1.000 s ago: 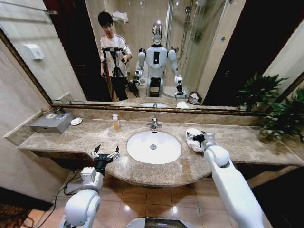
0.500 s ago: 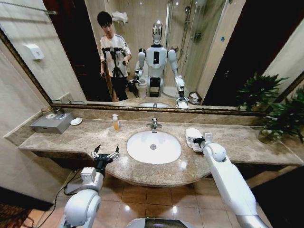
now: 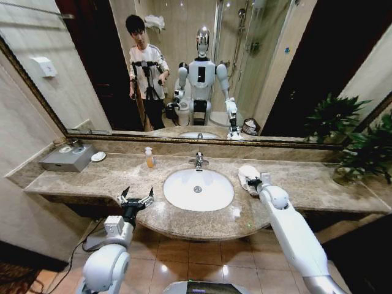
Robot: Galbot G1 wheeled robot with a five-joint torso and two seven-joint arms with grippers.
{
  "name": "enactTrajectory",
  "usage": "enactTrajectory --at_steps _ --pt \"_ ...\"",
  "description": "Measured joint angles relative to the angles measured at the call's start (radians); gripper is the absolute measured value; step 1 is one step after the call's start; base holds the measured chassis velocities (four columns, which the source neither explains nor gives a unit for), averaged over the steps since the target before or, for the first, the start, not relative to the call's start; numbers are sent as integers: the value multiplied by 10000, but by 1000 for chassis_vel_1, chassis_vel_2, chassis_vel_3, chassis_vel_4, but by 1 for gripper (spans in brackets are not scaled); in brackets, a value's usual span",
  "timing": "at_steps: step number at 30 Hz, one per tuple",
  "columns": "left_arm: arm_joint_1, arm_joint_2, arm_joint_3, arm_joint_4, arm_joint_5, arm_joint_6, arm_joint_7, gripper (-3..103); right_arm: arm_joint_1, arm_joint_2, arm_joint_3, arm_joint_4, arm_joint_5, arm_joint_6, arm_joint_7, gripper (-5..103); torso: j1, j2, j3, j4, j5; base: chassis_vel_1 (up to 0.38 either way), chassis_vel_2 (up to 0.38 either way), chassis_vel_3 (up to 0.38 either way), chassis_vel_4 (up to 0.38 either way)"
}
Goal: Pick up the towel from the sink counter and wipe the mirror surface.
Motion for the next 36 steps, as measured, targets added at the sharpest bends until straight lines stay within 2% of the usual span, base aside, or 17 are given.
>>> enactTrajectory --at_steps 2,4,5,8,14,18,24,28,36 --pt "0 0 0 0 0 0 0 100 -20 22 -12 0 0 87 41 19 0 0 0 0 0 0 0 0 0" --pt "0 0 0 0 0 0 0 100 -28 30 -17 1 5 143 80 19 0 0 0 0 0 0 0 0 0" --pt "0 0 0 0 0 0 0 100 -43 42 -30 26 42 270 188 10 0 0 0 0 0 0 0 0 0" --pt "0 0 0 0 0 0 0 100 -114 61 -42 212 256 573 428 8 0 0 0 0 0 0 0 0 0" --pt "0 0 1 0 0 0 0 100 -418 211 16 967 730 1262 987 8 0 0 0 0 0 0 0 0 0" --pt "0 0 0 0 0 0 0 100 -829 506 279 1885 1048 2350 1643 8 0 0 0 -1 0 0 0 0 0" --pt "0 1 0 0 0 0 0 100 -1104 728 409 2887 1888 3180 2549 8 0 0 0 -2 -1 0 0 0 0" --pt "0 0 0 0 0 0 0 100 -822 769 156 3269 2004 4327 2981 8 0 0 0 -1 -1 0 0 0 0" --pt "0 0 0 0 0 0 0 100 161 1040 -501 3855 1925 5255 3449 8 0 0 0 3 -1 0 0 0 0"
